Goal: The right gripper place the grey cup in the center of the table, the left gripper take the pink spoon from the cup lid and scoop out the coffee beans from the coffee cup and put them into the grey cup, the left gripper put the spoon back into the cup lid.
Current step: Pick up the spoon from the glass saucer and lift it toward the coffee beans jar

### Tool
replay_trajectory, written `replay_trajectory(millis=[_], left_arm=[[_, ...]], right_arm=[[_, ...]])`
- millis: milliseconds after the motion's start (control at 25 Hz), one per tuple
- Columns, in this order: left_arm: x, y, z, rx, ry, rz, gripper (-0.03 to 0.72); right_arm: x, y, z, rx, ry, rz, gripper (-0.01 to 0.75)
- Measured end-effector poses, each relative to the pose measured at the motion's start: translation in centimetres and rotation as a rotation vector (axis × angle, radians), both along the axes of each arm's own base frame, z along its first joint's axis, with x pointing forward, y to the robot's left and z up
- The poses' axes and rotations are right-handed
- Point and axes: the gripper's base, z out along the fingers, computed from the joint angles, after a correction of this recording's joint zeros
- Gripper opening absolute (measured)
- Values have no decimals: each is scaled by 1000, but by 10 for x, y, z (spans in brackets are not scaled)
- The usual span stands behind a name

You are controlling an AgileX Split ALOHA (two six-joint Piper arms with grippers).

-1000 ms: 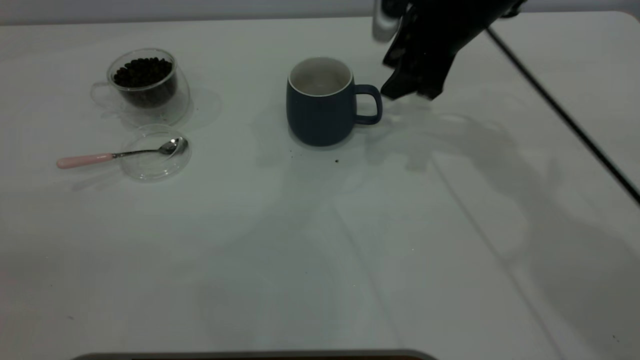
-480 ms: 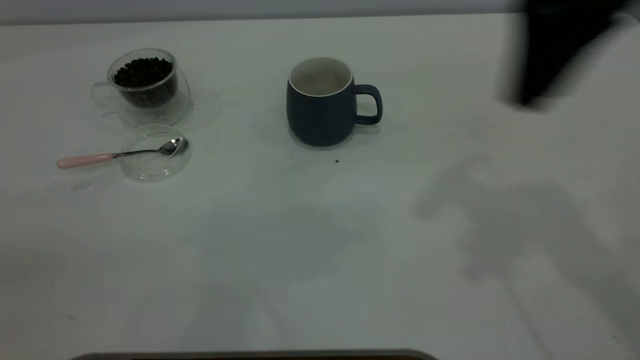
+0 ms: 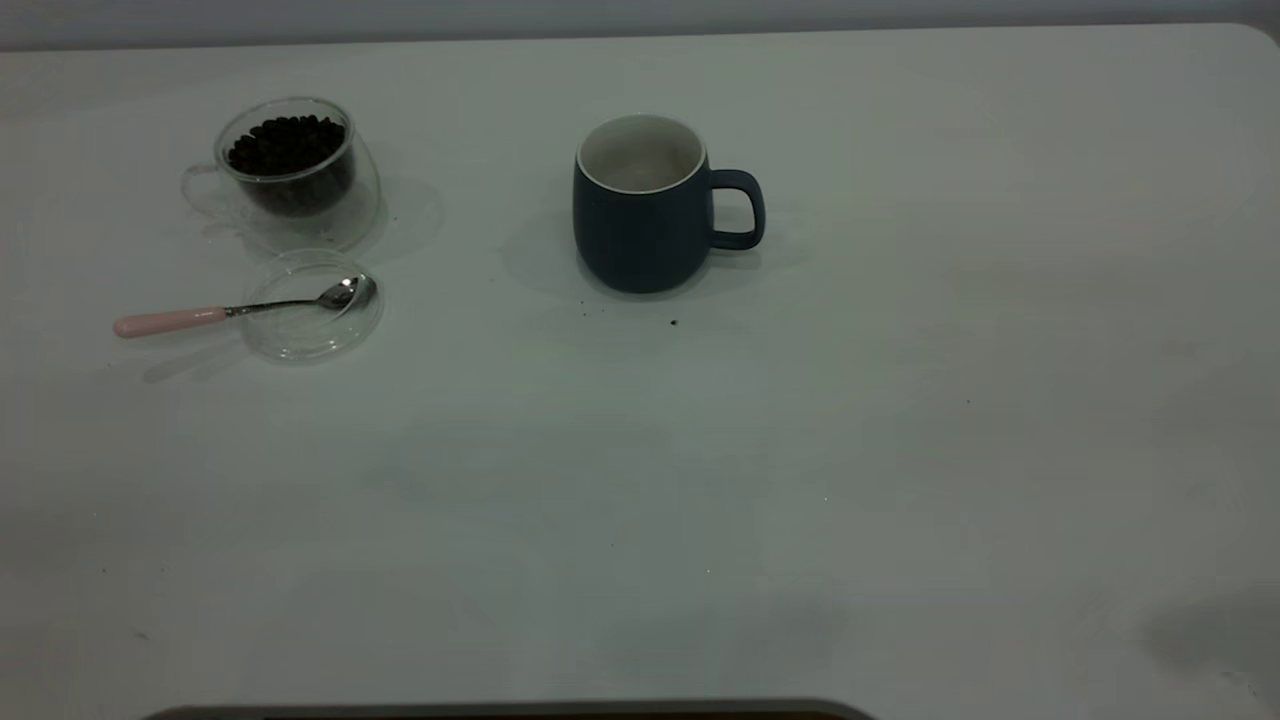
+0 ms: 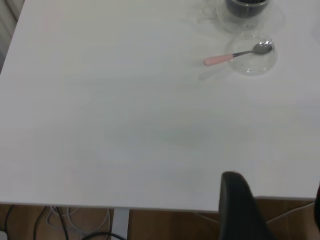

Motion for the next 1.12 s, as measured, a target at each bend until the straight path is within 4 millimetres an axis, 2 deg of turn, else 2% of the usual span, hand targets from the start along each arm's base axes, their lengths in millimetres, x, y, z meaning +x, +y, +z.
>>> replay_trajectory(millis=[240,360,880,1120], left_arm=[[0,0,0,-2,0,2,422],[0,0,0,-2,0,2,422],[0,0,0,-2,0,2,422],[0,0,0,-2,0,2,422]], right_arm=[[-45,-18,31,35,-379,-99,507],[-63,-22,34,29,-507,-99,507],[-116,-27,43,78,-875,-103,479],[-117,-27,43,77,-886,-108,452]])
